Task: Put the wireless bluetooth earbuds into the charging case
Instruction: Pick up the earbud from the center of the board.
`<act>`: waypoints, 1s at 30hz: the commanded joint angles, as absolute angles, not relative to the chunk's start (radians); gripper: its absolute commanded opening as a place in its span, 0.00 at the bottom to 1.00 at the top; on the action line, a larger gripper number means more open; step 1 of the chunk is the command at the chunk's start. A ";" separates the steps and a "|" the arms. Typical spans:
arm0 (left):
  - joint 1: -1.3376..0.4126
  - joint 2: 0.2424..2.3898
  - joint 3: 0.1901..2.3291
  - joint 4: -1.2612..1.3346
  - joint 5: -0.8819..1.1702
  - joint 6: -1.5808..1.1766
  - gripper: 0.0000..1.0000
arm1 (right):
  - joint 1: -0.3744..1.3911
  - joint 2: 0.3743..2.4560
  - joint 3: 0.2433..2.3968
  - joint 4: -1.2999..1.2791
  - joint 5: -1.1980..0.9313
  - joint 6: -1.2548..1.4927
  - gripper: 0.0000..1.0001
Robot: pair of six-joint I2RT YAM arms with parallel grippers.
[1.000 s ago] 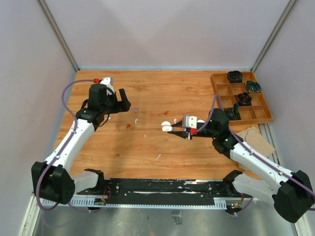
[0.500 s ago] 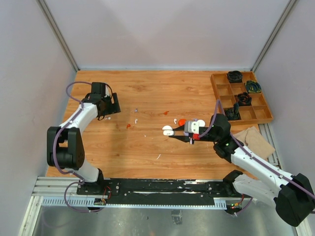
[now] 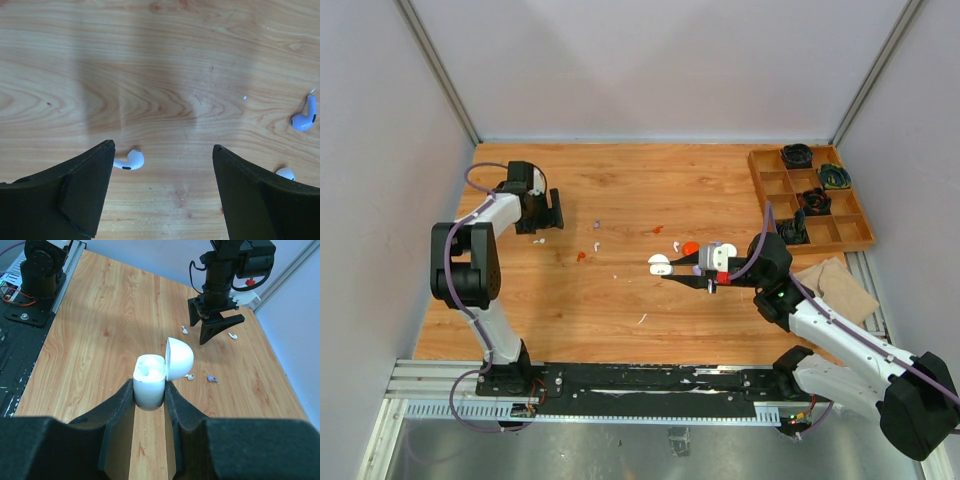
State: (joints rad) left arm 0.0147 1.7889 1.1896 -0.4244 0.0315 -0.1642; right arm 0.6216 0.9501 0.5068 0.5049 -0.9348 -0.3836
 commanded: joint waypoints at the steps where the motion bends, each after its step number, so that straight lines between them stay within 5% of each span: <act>1: 0.025 1.810 1.203 -0.439 0.073 -0.147 0.84 | 0.642 0.951 0.494 0.551 -0.956 -0.367 0.01; 30: 0.026 1.779 1.170 -0.534 0.004 -0.190 0.72 | 0.644 0.946 0.495 0.554 -0.957 -0.359 0.01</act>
State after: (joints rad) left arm 0.0177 1.8111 1.1603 -0.5137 0.0578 -0.1707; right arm 0.6216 0.9546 0.5068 0.5060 -0.9413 -0.3679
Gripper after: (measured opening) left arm 0.738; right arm 0.265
